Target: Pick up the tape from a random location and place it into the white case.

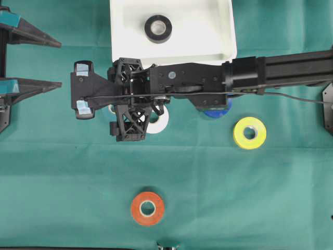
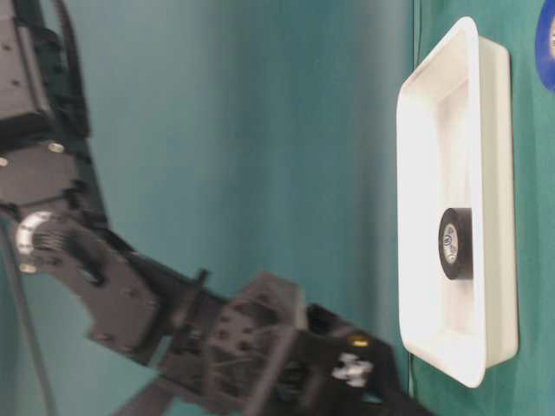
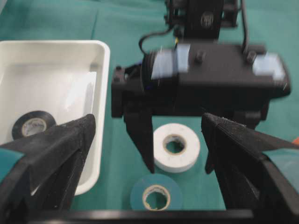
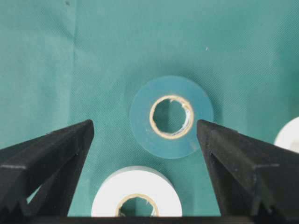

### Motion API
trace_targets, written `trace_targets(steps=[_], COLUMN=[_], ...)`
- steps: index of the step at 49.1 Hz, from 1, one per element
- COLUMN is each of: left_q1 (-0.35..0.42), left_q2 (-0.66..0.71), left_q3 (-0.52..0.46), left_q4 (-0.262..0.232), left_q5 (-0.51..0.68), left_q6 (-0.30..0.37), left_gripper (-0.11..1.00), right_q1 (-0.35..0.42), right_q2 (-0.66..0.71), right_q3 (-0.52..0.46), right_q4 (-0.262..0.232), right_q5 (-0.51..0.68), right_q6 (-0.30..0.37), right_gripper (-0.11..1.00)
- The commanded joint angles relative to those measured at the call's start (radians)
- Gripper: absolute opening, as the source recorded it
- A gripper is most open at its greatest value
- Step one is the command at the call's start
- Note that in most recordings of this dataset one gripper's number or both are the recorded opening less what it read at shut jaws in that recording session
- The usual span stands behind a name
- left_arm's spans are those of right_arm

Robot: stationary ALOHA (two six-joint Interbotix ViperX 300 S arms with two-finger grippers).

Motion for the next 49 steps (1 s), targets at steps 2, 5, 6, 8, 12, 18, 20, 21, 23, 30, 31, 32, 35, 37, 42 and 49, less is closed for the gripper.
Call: trace_targets(steps=[2, 5, 6, 8, 12, 18, 20, 21, 23, 30, 31, 32, 35, 37, 42, 49], left_q1=[0.005, 0.005, 0.005, 0.006, 0.009, 0.014, 0.015, 0.015, 0.017, 0.021, 0.021, 0.023, 0.023, 0.025, 0.028, 0.031], left_q2=[0.005, 0.005, 0.005, 0.005, 0.005, 0.005, 0.006, 0.006, 0.006, 0.009, 0.011, 0.011, 0.011, 0.011, 0.011, 0.011], left_q3=[-0.012, -0.012, -0.012, -0.012, -0.012, -0.012, -0.012, -0.012, -0.012, -0.012, -0.012, -0.012, -0.012, -0.011, -0.011, -0.012], left_q4=[-0.002, -0.002, -0.002, -0.002, -0.002, -0.002, -0.002, -0.002, -0.002, -0.002, -0.002, -0.002, -0.002, -0.002, -0.002, -0.002], left_q5=[-0.006, -0.008, -0.006, -0.006, -0.008, -0.006, -0.008, -0.006, -0.006, -0.006, -0.006, -0.006, -0.006, -0.008, -0.008, -0.005], left_q6=[-0.002, -0.002, -0.002, -0.002, -0.002, -0.002, -0.002, -0.002, -0.002, 0.0, 0.0, 0.002, 0.002, 0.002, 0.002, 0.002], left_gripper=[1.0, 1.0, 1.0, 1.0, 1.0, 1.0, 1.0, 1.0, 1.0, 1.0, 1.0, 1.0, 1.0, 1.0, 1.0, 1.0], right_q1=[0.0, 0.0, 0.0, 0.0, -0.002, 0.0, -0.002, 0.0, 0.0, -0.008, -0.009, -0.011, -0.014, -0.015, -0.018, -0.02], right_q2=[0.0, 0.012, 0.017, 0.025, 0.04, 0.063, 0.072, 0.075, 0.081, 0.109, 0.112, 0.115, 0.126, 0.132, 0.144, 0.152], right_q3=[0.002, 0.011, 0.014, 0.02, 0.028, 0.035, 0.037, 0.037, 0.037, 0.037, 0.037, 0.037, 0.037, 0.037, 0.037, 0.037], right_q4=[-0.003, -0.002, -0.002, -0.003, -0.002, -0.003, -0.002, -0.003, -0.003, -0.002, -0.002, -0.003, -0.003, -0.002, -0.002, -0.002], right_q5=[-0.02, -0.034, -0.037, -0.046, -0.064, -0.095, -0.101, -0.106, -0.11, -0.133, -0.137, -0.138, -0.146, -0.15, -0.155, -0.156], right_q6=[0.011, 0.014, 0.015, 0.015, 0.015, 0.017, 0.017, 0.017, 0.017, 0.015, 0.015, 0.015, 0.015, 0.015, 0.017, 0.017], right_gripper=[0.92, 0.92, 0.92, 0.92, 0.92, 0.92, 0.92, 0.92, 0.92, 0.92, 0.92, 0.92, 0.92, 0.92, 0.92, 0.92])
